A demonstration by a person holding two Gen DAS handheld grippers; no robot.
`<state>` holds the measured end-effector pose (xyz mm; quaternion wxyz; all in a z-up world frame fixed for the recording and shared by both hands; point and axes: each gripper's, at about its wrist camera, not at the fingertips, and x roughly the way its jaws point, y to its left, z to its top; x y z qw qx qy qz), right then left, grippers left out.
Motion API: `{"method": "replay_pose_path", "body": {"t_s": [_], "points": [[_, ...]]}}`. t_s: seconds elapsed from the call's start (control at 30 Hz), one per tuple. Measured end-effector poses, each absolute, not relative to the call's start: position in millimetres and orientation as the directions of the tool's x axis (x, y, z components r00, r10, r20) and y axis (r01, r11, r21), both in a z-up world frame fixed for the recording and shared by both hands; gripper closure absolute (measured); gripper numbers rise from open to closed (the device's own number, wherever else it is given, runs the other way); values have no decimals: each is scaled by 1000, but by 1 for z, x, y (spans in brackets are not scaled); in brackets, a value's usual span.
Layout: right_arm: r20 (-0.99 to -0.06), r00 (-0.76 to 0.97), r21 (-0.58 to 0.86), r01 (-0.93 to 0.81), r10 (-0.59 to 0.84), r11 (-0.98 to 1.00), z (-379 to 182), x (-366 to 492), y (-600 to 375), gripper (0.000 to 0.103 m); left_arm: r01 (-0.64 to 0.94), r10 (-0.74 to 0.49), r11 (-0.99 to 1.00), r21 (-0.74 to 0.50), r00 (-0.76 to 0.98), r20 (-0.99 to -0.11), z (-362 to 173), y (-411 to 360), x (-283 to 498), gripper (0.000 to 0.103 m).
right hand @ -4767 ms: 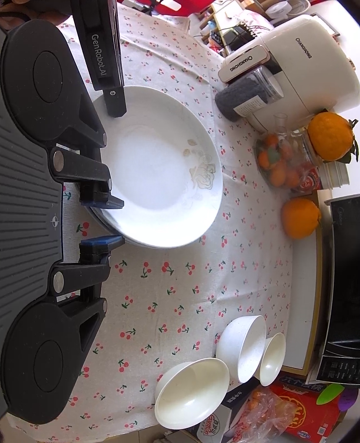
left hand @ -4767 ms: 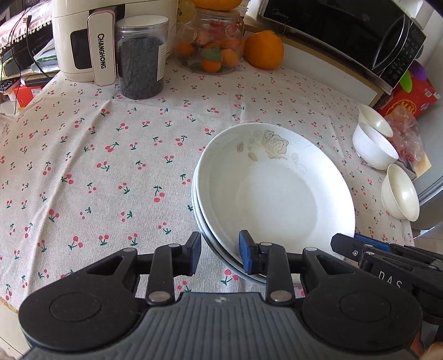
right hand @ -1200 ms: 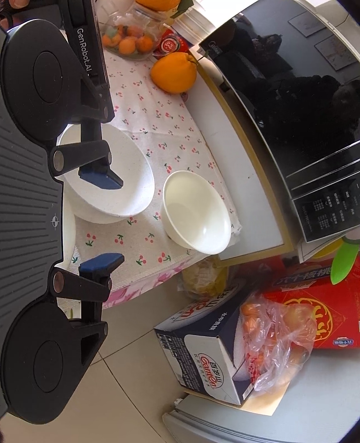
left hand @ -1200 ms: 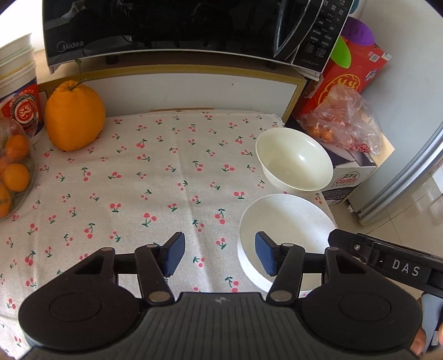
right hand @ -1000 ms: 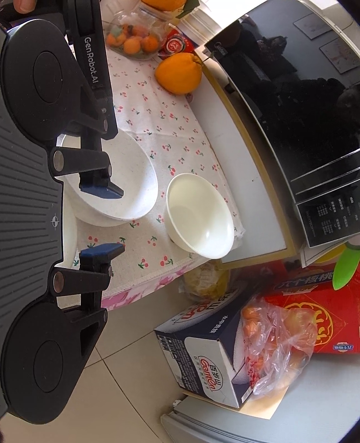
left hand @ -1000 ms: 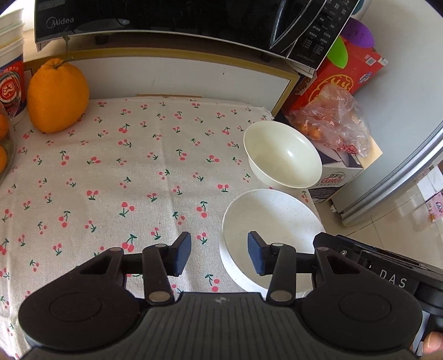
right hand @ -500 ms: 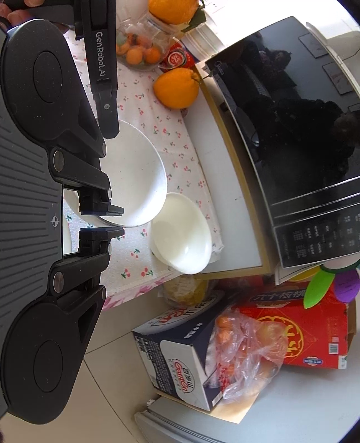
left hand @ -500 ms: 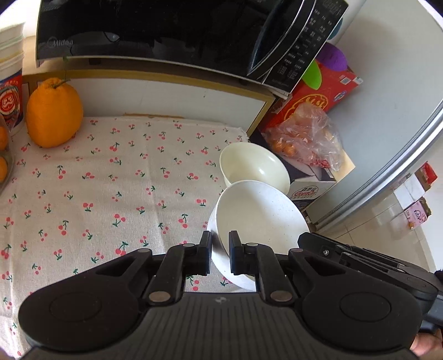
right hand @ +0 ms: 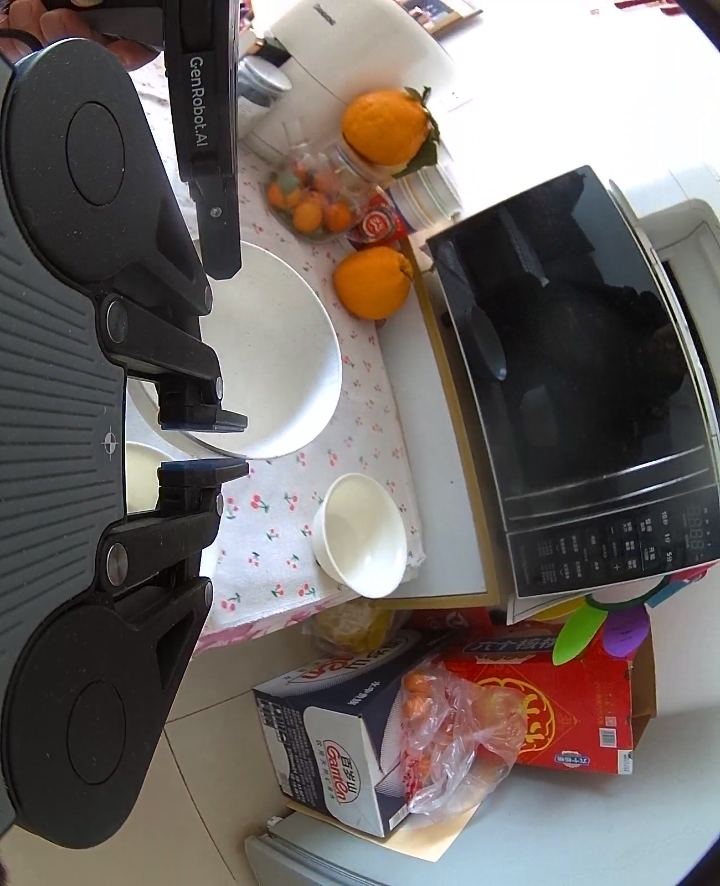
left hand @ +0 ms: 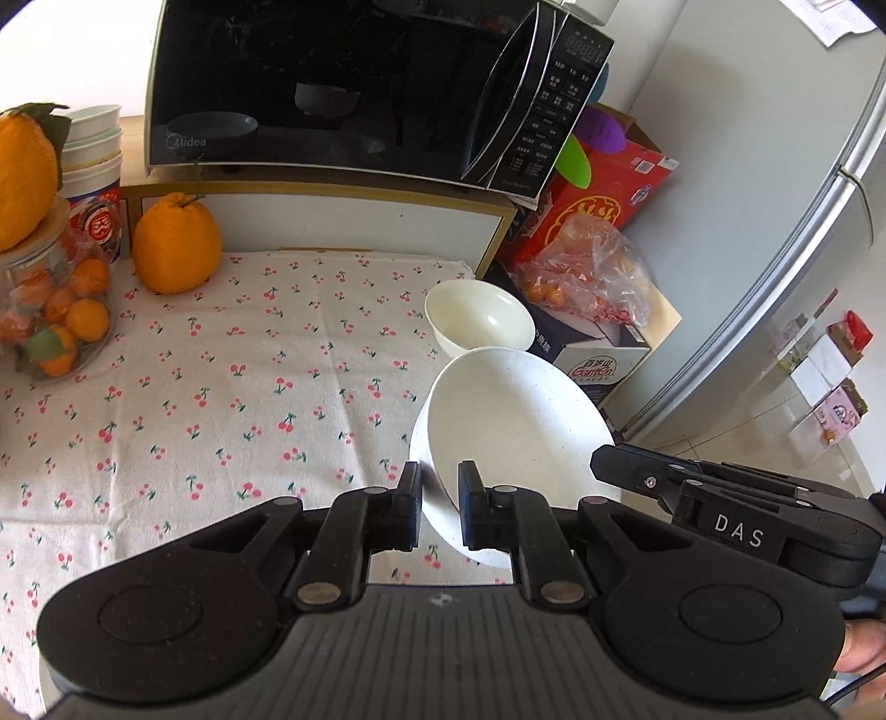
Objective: Organize plates and bowls
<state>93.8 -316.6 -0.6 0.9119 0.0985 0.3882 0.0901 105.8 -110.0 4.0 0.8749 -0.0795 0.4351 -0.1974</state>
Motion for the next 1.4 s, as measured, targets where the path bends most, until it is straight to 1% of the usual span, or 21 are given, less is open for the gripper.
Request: {"method": "replay_pose_path", "body": {"t_s": [0.1,0.33,0.4,0.5,0.6,0.7,0.8,1.03,1.4], "points": [[-716,658,215,-108,232,971,-8,68,-307,92,244,-414,910,-335,516,-750,-5,-102,85,91],[-777,599,162,-107,193,981,-32,31,-296,92,252,-427,904,-346,488,-761,-21,-98,48,89],[-785,592,157,-97,184,983,-36,24,-297,89,265,-430,902,-341,484,-762,-26,-102,43,89],[-789,591,154,-79,171,985,-39,16,-300,89,282,-422,904,-321,475,-773,-36,-108,37,90],[-799,578,154,-70,166,986,-43,13,-303,89,278,-424,902,-330,428,-799,-52,-113,36,90],[-825,544,144,-67,157,987,-52,16,-301,89,282,-410,907,-313,415,-812,-63,-115,37,90],[-843,523,103,-74,127,992,-60,19,-295,89,282,-407,908,-309,419,-812,-64,-114,36,89],[-852,510,95,-69,117,993,-63,23,-294,89,295,-411,904,-310,395,-822,-71,-115,36,89],[-849,514,101,-64,120,993,-62,24,-297,89,303,-424,897,-320,395,-815,-67,-115,37,75]]}}
